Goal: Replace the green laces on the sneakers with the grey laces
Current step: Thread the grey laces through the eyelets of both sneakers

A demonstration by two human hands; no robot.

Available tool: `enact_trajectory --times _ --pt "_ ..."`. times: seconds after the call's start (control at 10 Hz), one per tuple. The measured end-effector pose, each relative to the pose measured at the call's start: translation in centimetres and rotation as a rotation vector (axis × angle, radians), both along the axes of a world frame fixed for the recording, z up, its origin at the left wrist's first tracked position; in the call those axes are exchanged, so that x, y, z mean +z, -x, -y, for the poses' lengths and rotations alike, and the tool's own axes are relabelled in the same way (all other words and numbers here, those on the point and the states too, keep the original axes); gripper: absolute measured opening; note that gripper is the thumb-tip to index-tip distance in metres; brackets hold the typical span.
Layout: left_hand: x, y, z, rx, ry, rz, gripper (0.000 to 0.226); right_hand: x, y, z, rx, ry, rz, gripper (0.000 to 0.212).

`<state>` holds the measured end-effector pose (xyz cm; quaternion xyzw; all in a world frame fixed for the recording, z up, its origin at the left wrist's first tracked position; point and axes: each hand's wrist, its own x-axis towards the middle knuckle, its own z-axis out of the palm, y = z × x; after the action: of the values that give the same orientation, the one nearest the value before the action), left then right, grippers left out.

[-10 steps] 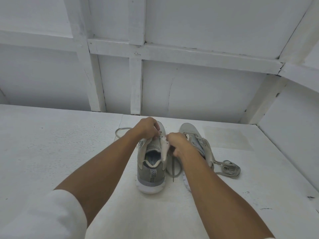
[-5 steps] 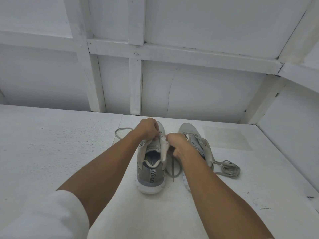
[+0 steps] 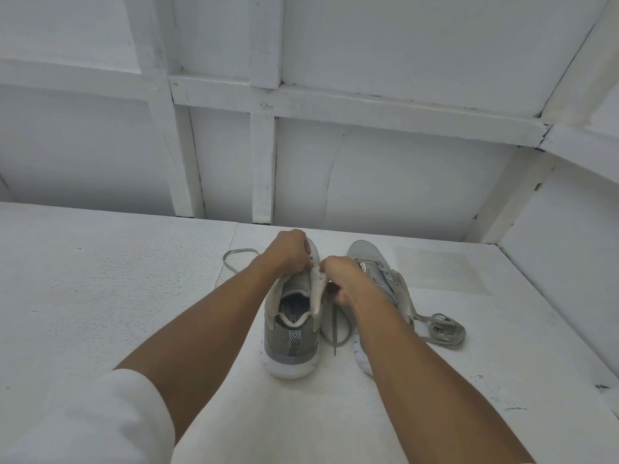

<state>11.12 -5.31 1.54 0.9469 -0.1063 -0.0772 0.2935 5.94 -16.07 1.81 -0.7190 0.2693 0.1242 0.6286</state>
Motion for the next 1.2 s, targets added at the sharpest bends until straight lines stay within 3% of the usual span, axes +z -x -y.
enact_trajectory --times 0.2,0.5,0.7,0.9,1.0,1.1,1.2 --pt "0.1 0.2 0.3 0.005 -0.058 0.094 0.020 1.4 -0.4 0.4 0.073 0.040 -0.036 0.024" --pt "0.7 1.2 -1.1 0.003 -0.003 0.071 0.027 2.1 -1.7 0.3 0.170 0.136 -0.090 0.032" --pt "0.5 3.3 -2.9 0.176 0.118 0.101 0.025 1.4 -2.4 0.1 0.224 0.174 -0.100 0.035" --pt "-1.8 5.5 -4.1 0.336 0.360 0.061 0.024 3.1 -3.1 1.5 0.292 0.512 0.131 0.030" --pt "-2.3 6.3 -3.9 0.415 0.463 0.083 0.027 6.6 -5.6 4.2 -0.057 0.173 0.362 0.017" --pt "-2.9 6.8 -3.6 0.504 0.560 0.090 0.028 10.9 -6.2 6.6 -0.483 -0.659 0.670 0.028" --pt "-3.5 7.1 -3.3 0.572 0.639 0.090 0.027 9.9 -5.2 5.8 -0.190 0.056 0.833 0.020"
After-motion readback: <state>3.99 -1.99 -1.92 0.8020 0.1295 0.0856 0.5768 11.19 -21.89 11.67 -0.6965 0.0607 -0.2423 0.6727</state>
